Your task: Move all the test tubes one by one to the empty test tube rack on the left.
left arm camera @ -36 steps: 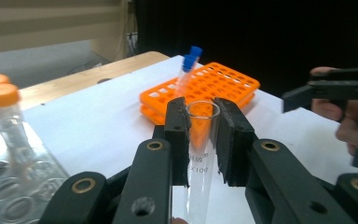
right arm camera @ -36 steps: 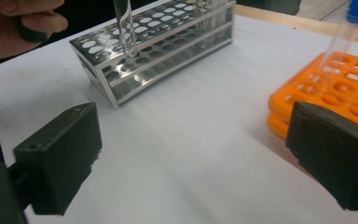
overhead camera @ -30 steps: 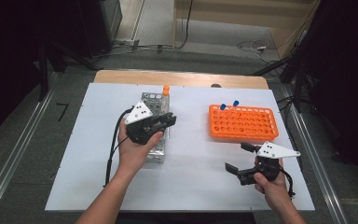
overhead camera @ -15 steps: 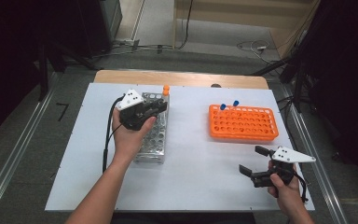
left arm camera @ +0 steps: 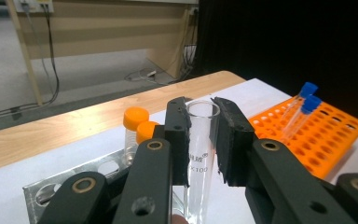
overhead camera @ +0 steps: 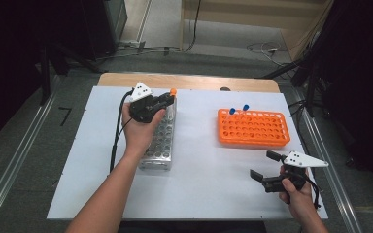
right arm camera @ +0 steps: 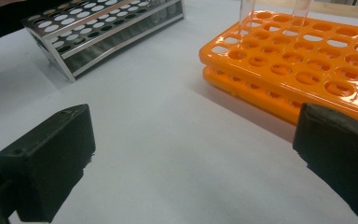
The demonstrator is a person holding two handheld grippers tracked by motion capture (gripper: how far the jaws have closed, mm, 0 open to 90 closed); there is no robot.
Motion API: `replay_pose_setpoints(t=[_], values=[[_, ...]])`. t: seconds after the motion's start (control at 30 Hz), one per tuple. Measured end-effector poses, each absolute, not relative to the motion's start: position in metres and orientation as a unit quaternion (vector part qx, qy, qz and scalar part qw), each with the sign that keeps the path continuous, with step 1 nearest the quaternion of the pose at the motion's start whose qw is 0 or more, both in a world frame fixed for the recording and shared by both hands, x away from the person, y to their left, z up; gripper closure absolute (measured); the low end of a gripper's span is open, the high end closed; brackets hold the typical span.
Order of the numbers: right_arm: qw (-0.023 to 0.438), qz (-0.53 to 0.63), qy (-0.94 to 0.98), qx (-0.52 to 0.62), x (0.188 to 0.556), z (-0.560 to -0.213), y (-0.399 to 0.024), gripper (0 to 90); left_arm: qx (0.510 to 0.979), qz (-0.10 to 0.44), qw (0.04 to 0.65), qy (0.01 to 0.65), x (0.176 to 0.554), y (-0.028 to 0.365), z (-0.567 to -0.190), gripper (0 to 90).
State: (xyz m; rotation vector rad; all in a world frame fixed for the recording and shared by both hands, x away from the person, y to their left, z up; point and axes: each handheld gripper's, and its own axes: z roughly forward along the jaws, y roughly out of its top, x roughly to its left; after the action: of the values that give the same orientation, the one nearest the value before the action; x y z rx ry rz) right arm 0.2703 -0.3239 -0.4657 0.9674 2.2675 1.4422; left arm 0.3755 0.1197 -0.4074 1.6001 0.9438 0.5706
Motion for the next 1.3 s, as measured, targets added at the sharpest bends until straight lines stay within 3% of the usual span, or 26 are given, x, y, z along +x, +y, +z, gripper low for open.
replay_pose_setpoints(t=[0.5, 1.3], values=[[0.143, 0.5, 0.785, 0.336, 0.271, -0.466, -0.326, 0.0, 0.685, 0.266, 0.54, 0.411, 0.381, 0.114, -0.42, 76.6], [0.147, 0.498, 0.786, 0.336, 0.272, -0.466, -0.325, 0.0, 0.728, 0.24, 0.487, 0.418, 0.381, 0.107, -0.431, 75.1]])
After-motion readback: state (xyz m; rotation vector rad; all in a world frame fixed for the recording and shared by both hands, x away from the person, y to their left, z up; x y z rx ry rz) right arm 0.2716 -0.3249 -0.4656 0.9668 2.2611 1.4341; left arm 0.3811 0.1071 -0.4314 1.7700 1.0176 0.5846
